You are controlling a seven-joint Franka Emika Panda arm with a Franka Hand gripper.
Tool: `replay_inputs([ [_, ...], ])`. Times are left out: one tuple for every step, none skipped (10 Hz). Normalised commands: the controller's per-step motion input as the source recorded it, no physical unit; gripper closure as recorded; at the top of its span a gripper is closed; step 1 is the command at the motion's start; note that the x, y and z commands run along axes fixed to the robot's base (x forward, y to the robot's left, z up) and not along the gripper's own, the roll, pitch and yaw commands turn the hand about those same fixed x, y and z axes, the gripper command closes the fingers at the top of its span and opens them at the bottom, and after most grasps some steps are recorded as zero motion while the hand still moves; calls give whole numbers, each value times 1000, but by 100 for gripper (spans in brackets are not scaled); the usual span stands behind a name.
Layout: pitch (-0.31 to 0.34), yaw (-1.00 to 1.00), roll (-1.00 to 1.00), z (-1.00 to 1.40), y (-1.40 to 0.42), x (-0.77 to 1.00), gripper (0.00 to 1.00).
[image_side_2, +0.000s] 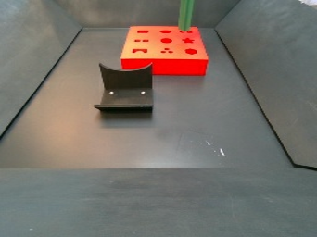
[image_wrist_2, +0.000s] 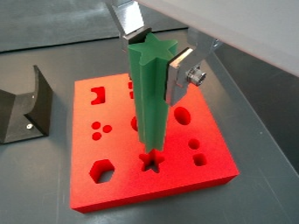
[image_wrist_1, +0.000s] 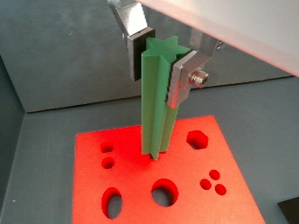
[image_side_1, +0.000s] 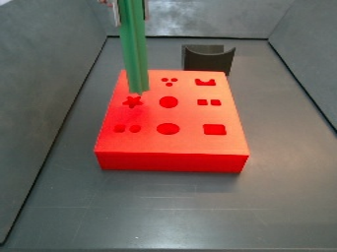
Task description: Insert the star object.
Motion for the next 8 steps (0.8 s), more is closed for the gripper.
replay_inputs([
  [0, 103, 79, -134, 0, 31, 100],
  [0, 66, 51, -249, 0, 0, 100],
  [-16, 0, 10, -300, 0, -37, 100],
  [-11, -91, -11, -214, 0, 0, 100],
  [-14, -231, -31, -89, 0, 0, 100],
  [-27, -177, -63, -34, 89, 0, 100],
  [-31, -160, -60, -20, 146, 0, 100],
  [-29, -106, -14, -40, 111, -29, 100],
])
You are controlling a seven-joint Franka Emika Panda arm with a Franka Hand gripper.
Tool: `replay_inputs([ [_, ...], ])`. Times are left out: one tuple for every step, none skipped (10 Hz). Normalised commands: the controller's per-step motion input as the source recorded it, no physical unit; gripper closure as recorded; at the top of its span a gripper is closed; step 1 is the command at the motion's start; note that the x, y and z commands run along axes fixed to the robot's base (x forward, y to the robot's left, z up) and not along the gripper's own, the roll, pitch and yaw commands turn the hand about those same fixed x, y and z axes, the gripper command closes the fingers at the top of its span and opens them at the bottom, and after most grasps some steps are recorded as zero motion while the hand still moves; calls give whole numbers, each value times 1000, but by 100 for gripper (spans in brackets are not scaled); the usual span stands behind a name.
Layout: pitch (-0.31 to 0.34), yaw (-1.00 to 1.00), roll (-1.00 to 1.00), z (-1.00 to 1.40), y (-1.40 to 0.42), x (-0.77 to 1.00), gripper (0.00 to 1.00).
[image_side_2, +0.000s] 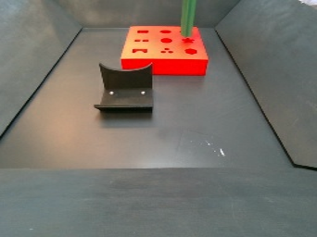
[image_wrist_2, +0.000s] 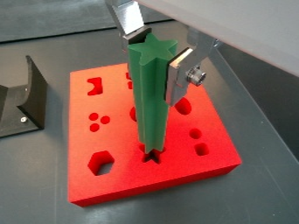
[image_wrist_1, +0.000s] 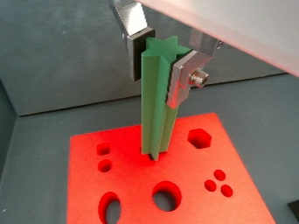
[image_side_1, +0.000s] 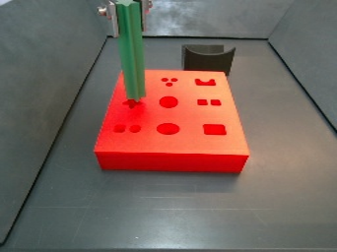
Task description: Insert the star object.
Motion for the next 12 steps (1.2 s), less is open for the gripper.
replay_inputs([
  [-44, -137, -6, -106, 0, -6, 100],
  [-44, -240, 0, -149, 0, 0, 100],
  [-31, -363, 0, -100, -40, 0, 100],
  [-17, -409, 0, -57, -37, 0, 100],
  [-17, -351, 0, -26, -9, 0, 100],
  [-11, -300, 0, 0, -17, 0, 100],
  [-19, -131, 0, -9, 0, -54, 100],
  [-26, -89, 0, -74, 0, -20, 100],
  [-59, -54, 0, -217, 0, 0, 100],
  [-79, -3, 0, -331, 0, 0, 100],
  [-61, 0, 0, -294, 0, 14, 100],
  [-34, 60, 1, -180, 0, 34, 100],
])
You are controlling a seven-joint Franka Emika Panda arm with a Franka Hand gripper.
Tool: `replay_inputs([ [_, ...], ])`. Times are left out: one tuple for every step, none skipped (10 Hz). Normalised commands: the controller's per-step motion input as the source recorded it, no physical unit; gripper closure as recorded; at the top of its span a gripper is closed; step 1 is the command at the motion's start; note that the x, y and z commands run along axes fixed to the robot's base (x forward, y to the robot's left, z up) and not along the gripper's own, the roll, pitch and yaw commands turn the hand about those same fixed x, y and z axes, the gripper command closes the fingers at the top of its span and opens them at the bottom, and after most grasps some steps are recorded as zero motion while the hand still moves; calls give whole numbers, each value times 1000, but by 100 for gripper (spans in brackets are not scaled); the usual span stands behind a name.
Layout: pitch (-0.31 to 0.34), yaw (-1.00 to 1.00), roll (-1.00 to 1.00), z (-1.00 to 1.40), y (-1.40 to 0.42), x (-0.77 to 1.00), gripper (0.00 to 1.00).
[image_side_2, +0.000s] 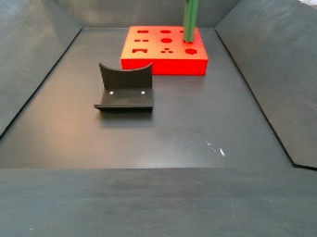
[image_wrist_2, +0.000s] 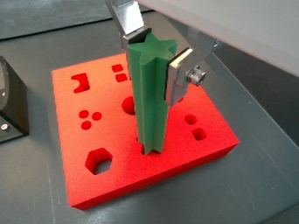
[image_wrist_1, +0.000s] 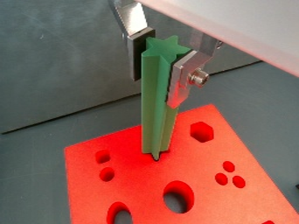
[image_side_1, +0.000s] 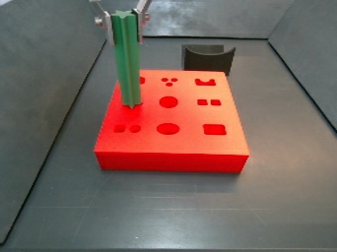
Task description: Insert the star object.
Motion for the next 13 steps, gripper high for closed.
replay_inputs([
  [-27, 97, 76, -146, 0, 26, 100],
  [-33, 86, 121, -231, 0, 0, 100],
  [-13, 71, 106, -226, -3, 137, 100],
  [0, 106, 93, -174, 0, 283, 100],
  [0, 111, 103, -186, 0, 254, 100],
  [0, 0, 81, -120, -20, 137, 100],
  [0, 0, 90, -140, -40, 37, 100],
  [0, 0, 126, -123, -60, 6, 100],
  [0, -74, 199, -197, -91, 0, 100],
  [0, -180, 176, -280, -106, 0, 100],
  [0, -326, 110, -234, -71, 0, 100],
  [0, -323, 50, -151, -69, 0, 100],
  [0, -260, 30, -126, 0, 0, 100],
])
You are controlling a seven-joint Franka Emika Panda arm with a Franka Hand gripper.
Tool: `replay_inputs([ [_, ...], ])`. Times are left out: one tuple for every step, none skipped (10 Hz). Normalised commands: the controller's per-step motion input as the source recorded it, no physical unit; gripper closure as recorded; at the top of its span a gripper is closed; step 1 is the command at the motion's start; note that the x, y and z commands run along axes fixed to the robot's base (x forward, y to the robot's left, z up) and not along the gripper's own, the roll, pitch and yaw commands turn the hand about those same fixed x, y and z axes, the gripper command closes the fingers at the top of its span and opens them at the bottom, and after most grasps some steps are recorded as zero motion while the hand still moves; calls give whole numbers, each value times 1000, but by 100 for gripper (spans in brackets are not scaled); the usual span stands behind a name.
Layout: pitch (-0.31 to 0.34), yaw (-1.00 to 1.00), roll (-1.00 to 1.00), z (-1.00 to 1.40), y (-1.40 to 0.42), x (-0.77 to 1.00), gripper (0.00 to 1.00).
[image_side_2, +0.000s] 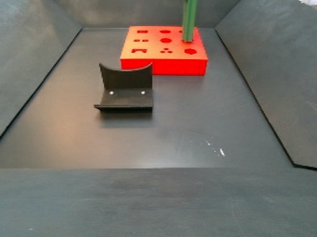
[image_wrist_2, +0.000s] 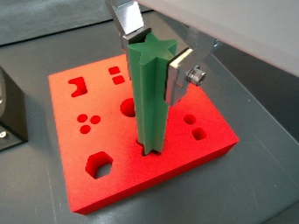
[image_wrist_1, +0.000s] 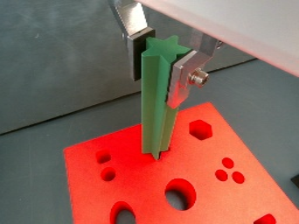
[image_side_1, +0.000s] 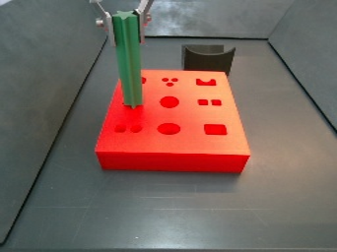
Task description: Insert the star object.
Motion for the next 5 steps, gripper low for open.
replay_inputs([
  [0, -231, 0, -143, 0, 0, 100],
  [0, -211, 0, -120, 0, 14, 100],
  [0, -166, 0, -103, 20, 40, 100],
  [0, 0, 0, -137, 126, 9, 100],
  [0, 40, 0, -123, 71, 0, 100],
])
